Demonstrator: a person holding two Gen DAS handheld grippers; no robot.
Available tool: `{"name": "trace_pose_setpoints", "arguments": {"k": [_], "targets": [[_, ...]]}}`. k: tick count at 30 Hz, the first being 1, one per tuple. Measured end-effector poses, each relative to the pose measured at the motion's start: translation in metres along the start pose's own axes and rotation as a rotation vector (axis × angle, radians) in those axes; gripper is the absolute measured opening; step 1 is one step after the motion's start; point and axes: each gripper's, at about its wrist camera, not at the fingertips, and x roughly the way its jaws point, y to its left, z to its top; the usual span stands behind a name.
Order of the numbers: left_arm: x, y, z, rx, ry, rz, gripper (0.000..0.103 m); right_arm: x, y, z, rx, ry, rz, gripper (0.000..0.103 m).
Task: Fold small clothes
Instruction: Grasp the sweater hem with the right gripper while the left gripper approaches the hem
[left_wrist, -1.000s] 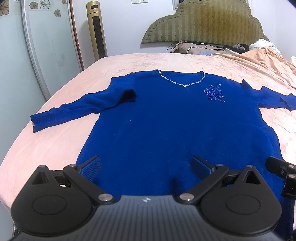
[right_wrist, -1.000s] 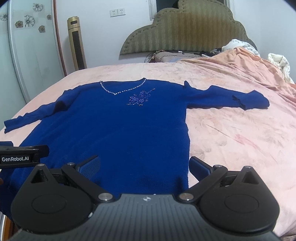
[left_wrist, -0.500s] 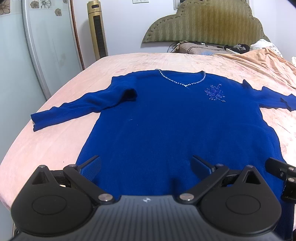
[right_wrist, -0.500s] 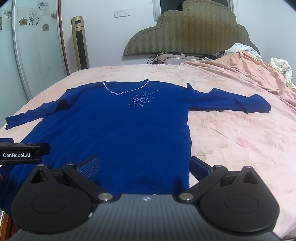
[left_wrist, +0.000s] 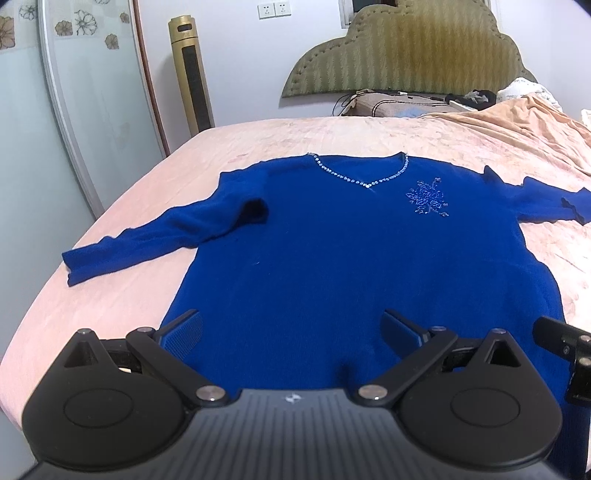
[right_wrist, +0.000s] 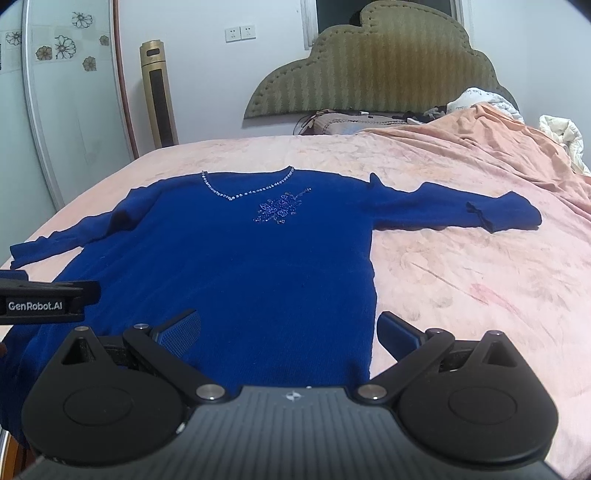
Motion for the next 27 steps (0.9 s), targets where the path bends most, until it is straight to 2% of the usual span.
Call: {"name": "trace_pose_setpoints", "arguments": {"k": [6,11,15,17,20,25,27], "targets": [[0.004,-0.011,0.006,0.023,-0.011,-0.003,0.103,0.003,-0.006,0.003,0.006,-0.009,-0.005,0.103],[0.012,-0.025,0.02,0.027,-0.037,-0.01,0.103,0.009,-0.013,0.008,-0.04,-0.047,-0.002,0.103],[0.025,-0.042,0.035,0.043,-0.071,0.005,0.103,0.023,-0.036,0.02,-0.049,-0.074,-0.038,0.103],[0.032,-0.048,0.041,0.048,-0.088,0.017,0.103,0.031,-0.057,0.026,-0.044,-0.119,-0.044,0.103],[0.045,-0.053,0.047,0.04,-0.106,0.035,0.103,0.047,-0.091,0.035,-0.068,-0.179,-0.114,0.103],[0.072,-0.054,0.051,0.001,-0.067,0.019,0.103,0.098,-0.165,0.062,-0.095,-0.143,-0.337,0.103],[0.08,-0.055,0.048,-0.007,-0.052,0.014,0.103,0.121,-0.194,0.073,-0.059,-0.11,-0.39,0.103]]}}
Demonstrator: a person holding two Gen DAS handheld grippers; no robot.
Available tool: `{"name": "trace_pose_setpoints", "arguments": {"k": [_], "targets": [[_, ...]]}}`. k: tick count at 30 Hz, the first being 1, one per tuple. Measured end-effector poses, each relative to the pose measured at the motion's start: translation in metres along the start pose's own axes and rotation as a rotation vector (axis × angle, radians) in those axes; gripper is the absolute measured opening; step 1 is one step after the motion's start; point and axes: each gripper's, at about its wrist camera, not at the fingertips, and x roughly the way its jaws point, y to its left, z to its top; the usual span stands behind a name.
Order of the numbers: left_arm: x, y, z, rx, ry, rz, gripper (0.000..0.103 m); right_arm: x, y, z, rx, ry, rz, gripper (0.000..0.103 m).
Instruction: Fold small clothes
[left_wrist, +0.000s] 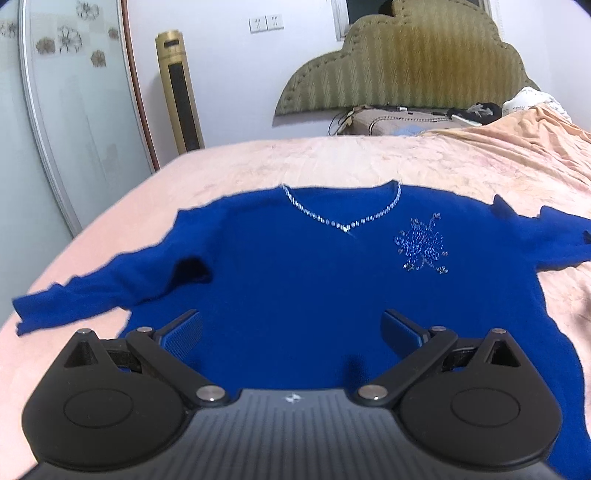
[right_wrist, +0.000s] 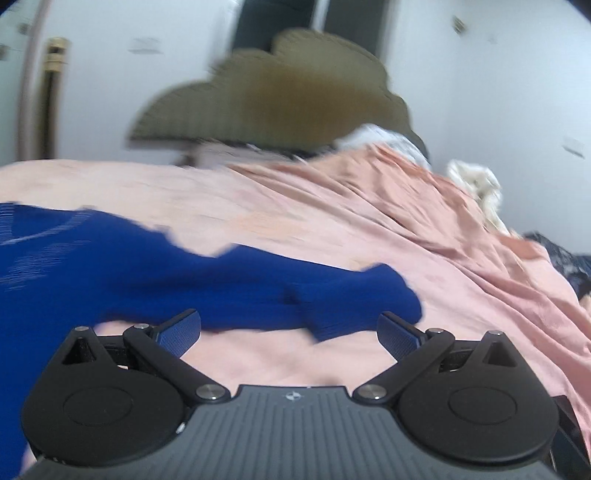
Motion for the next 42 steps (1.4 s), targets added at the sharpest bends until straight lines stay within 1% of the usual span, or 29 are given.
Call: {"name": "trace_pose_setpoints", "arguments": {"k": [1,2,4,6,7,9,10,11,12,14,18,19,21,22,23,25,27,30,32,34,35,37,39,40,42], "targets": [[0.005,-0.001,-0.002,0.001,0.011,0.002,0.103,0.014,-0.007,0.002,0.022,0.018,-0.004,0.1],[0.008,-0.001,-0.004,0.004,0.021,0.004,0.103,0.028,-0.011,0.002,0.042,0.034,-0.003,0.094],[0.015,-0.003,-0.006,0.013,0.045,0.006,0.103,0.051,-0.014,0.005,0.051,0.049,-0.011,0.092],[0.019,-0.005,-0.008,0.024,0.069,0.001,0.103,0.072,-0.012,0.005,0.02,0.072,-0.027,0.091],[0.021,-0.005,-0.009,0.031,0.077,-0.003,0.103,0.08,-0.01,0.005,-0.005,0.093,-0.043,0.088],[0.022,-0.006,-0.009,0.051,0.085,-0.007,0.103,0.091,-0.011,0.007,-0.02,0.118,-0.074,0.077],[0.021,-0.006,-0.009,0.06,0.084,-0.005,0.103,0.095,-0.015,0.006,-0.003,0.124,-0.071,0.068],[0.021,-0.006,-0.009,0.068,0.08,-0.002,0.103,0.097,-0.024,0.007,0.033,0.128,-0.054,0.058],[0.021,-0.005,-0.008,0.071,0.08,0.001,0.103,0.097,-0.032,0.009,0.069,0.129,-0.034,0.05],[0.022,-0.002,-0.006,0.067,0.087,0.0,0.103,0.097,-0.047,0.011,0.133,0.128,-0.028,0.016],[0.019,0.01,-0.001,0.043,0.102,-0.026,0.103,0.093,-0.085,0.019,0.235,0.098,-0.044,0.015],[0.018,0.013,0.0,0.043,0.103,-0.032,0.103,0.092,-0.094,0.022,0.238,0.089,-0.069,0.015],[0.017,0.022,0.002,0.05,0.106,-0.033,0.103,0.088,-0.114,0.03,0.217,0.059,-0.151,0.015],[0.017,0.027,0.002,0.053,0.107,-0.028,0.103,0.085,-0.125,0.034,0.217,0.045,-0.188,0.015],[0.017,0.034,0.003,0.054,0.108,-0.016,0.103,0.083,-0.137,0.039,0.235,0.032,-0.206,0.015],[0.018,0.047,0.006,0.048,0.098,0.022,0.103,0.076,-0.159,0.047,0.293,0.015,-0.212,0.015],[0.022,0.061,0.011,0.049,0.082,0.071,0.103,0.066,-0.176,0.054,0.384,0.004,-0.163,0.015],[0.033,0.08,0.018,0.046,0.066,0.136,0.103,0.055,-0.188,0.062,0.528,-0.007,-0.044,0.015],[0.044,0.088,0.024,0.059,0.075,0.16,0.103,0.051,-0.193,0.065,0.633,-0.017,0.051,0.015],[0.054,0.101,0.031,0.051,0.081,0.159,0.103,0.048,-0.194,0.069,0.711,-0.02,0.136,0.016],[0.058,0.111,0.034,0.032,0.078,0.163,0.103,0.045,-0.191,0.072,0.731,-0.022,0.177,0.016],[0.065,0.135,0.04,-0.026,0.086,0.206,0.103,0.039,-0.178,0.079,0.742,-0.023,0.251,0.016],[0.07,0.161,0.043,-0.105,0.084,0.21,0.103,0.03,-0.161,0.088,0.718,-0.03,0.317,0.016],[0.073,0.171,0.045,-0.145,0.098,0.194,0.103,0.027,-0.151,0.093,0.694,-0.033,0.338,0.016],[0.072,0.181,0.048,-0.188,0.109,0.123,0.103,0.023,-0.131,0.102,0.662,-0.034,0.386,0.016]]}}
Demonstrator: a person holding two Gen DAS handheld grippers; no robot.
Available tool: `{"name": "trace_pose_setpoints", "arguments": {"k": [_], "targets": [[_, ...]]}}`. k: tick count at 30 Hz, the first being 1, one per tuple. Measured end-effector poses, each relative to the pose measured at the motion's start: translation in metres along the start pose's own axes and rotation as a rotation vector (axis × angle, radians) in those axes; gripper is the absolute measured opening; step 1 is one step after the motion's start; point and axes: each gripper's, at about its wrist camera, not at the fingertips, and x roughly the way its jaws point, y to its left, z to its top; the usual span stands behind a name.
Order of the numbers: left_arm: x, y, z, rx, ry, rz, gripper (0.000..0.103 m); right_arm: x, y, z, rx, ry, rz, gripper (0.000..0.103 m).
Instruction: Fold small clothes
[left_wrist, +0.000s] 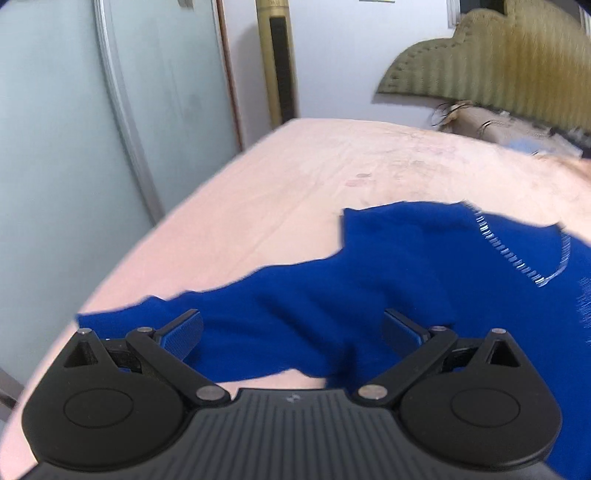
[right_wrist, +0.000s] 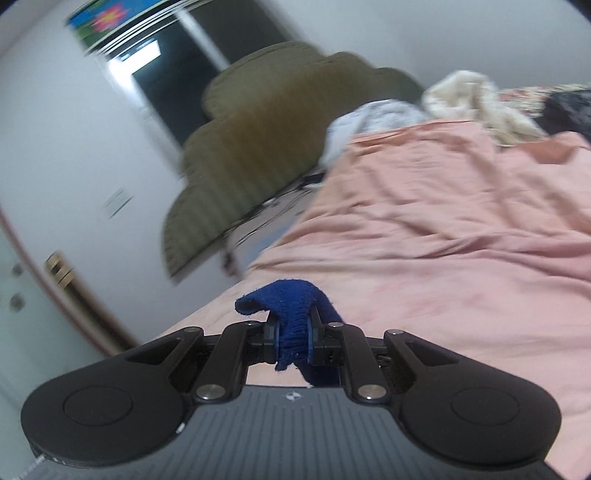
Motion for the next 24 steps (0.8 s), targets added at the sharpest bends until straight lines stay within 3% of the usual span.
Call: {"name": "trace_pose_setpoints", "arguments": {"k": [3,5,8,16,18,19,21,22,23,24], "targets": [[-0.007,-0.016,-0.003,0.086,-0.016,-0.098,0.103,0.012,0.031,-0.012,-0.035,0.04,0.053,0.016],[-0.008,-0.032,-0.009,0.15,0.023,-0.169,0.103,0.021,0.049,-0.02,-0.063,0.07,0.077,0.016],[-0.001,-0.046,-0.013,0.105,0.053,-0.281,0.103,0.033,0.073,-0.034,-0.1,0.12,0.109,0.016],[0.059,-0.045,0.013,-0.144,0.106,-0.137,0.102,0.047,0.108,-0.069,-0.181,0.224,0.151,0.017],[0.06,-0.034,0.012,-0.231,0.092,-0.155,0.081,0.048,0.116,-0.077,-0.198,0.245,0.164,0.017],[0.058,-0.027,0.011,-0.255,0.094,-0.171,0.056,0.048,0.12,-0.08,-0.205,0.254,0.17,0.017],[0.059,-0.022,0.012,-0.245,0.093,-0.166,0.04,0.049,0.13,-0.086,-0.219,0.272,0.187,0.017],[0.058,-0.021,0.011,-0.218,0.079,-0.153,0.022,0.051,0.136,-0.087,-0.226,0.278,0.197,0.017],[0.057,-0.021,0.01,-0.182,0.066,-0.131,0.013,0.052,0.144,-0.089,-0.234,0.283,0.212,0.017],[0.056,-0.02,0.01,-0.16,0.057,-0.122,0.013,0.052,0.151,-0.09,-0.24,0.286,0.225,0.017]]}}
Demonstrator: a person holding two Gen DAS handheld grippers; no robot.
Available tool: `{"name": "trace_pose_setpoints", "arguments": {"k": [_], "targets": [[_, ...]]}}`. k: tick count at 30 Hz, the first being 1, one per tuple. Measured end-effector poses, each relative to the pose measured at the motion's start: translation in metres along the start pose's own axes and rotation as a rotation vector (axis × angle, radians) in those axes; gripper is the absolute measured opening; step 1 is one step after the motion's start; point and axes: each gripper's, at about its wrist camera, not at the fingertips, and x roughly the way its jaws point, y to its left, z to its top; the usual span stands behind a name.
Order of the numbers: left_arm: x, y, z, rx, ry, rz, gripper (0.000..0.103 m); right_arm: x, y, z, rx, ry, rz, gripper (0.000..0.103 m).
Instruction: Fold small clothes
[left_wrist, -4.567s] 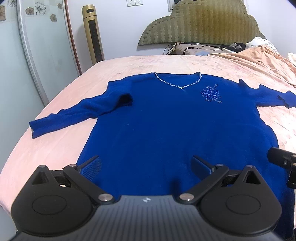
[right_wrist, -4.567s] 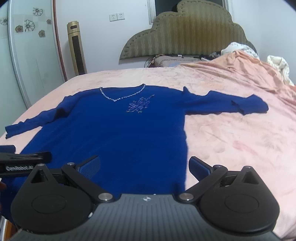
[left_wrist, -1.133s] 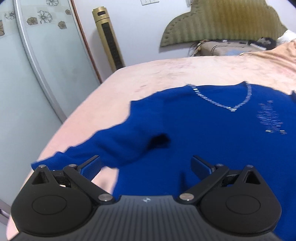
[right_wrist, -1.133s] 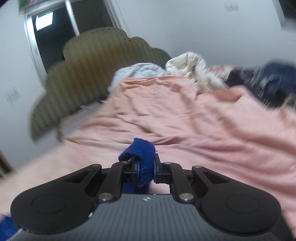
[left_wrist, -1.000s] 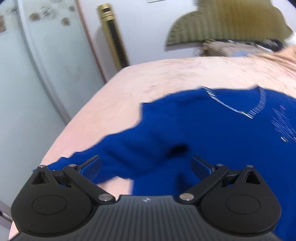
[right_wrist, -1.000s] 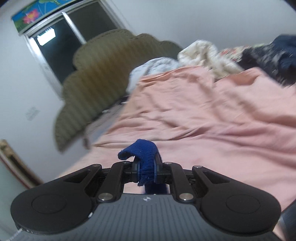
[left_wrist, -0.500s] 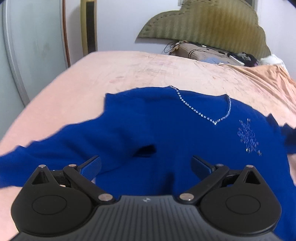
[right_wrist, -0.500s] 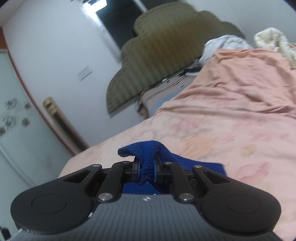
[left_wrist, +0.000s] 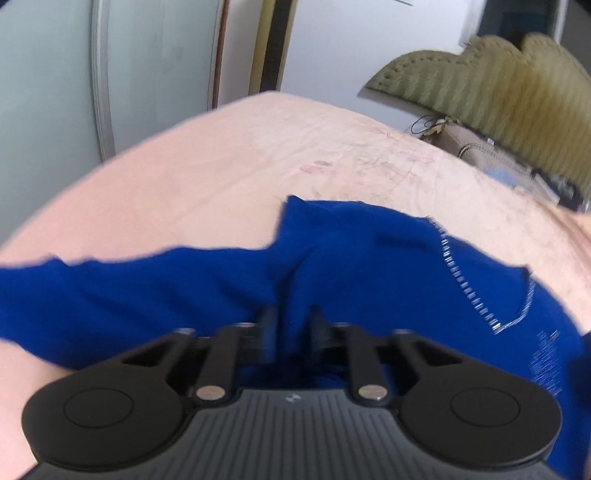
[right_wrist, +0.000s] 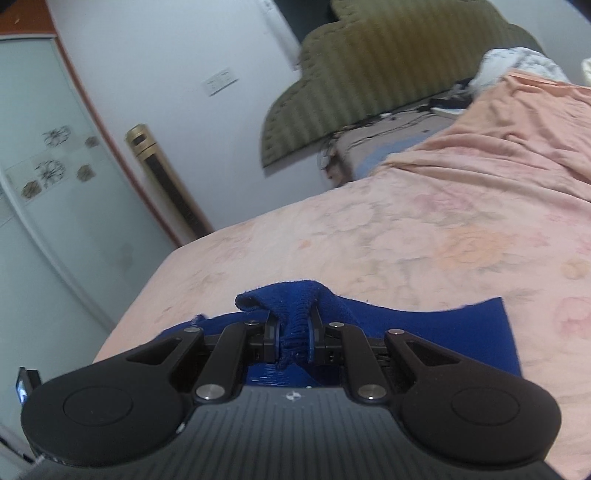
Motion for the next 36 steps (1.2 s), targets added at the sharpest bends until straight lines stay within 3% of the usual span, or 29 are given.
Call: {"name": "trace_pose_setpoints", "arguments": {"k": [3,9,14,16,25,27,28,30,31,32,36], "targets": [[-0.006,0.016,0.003,0.03,-0.031,0.023,0.011,0.003,0.021,0.006,-0.011,0.003,0.05,0.017],[-0.02,0.072,0.022,0.043,-0.145,0.254,0.011,0.005,0.07,0.024,-0.063,-0.015,0.14,0.017],[-0.015,0.111,0.033,0.056,-0.167,0.404,0.011,0.019,0.114,0.027,-0.093,-0.009,0.223,0.017],[-0.019,0.117,0.032,0.051,-0.152,0.397,0.011,0.028,0.132,0.027,-0.097,-0.003,0.256,0.017],[-0.049,0.097,0.005,0.079,-0.11,0.23,0.014,0.103,0.199,0.011,-0.03,0.082,0.413,0.017],[-0.055,0.091,-0.004,0.096,-0.099,0.205,0.018,0.123,0.207,0.003,-0.013,0.108,0.422,0.017],[-0.058,0.089,-0.008,0.108,-0.095,0.194,0.027,0.132,0.21,-0.002,-0.004,0.12,0.423,0.017],[-0.061,0.084,-0.015,0.139,-0.097,0.182,0.051,0.152,0.216,-0.013,0.015,0.146,0.421,0.017],[-0.066,0.083,-0.017,0.156,-0.107,0.186,0.072,0.16,0.216,-0.018,0.025,0.157,0.416,0.017],[-0.067,0.082,-0.02,0.177,-0.126,0.2,0.082,0.169,0.216,-0.024,0.041,0.171,0.409,0.017],[-0.074,0.075,-0.029,0.273,-0.183,0.299,0.082,0.195,0.209,-0.046,0.072,0.216,0.361,0.021]]}}
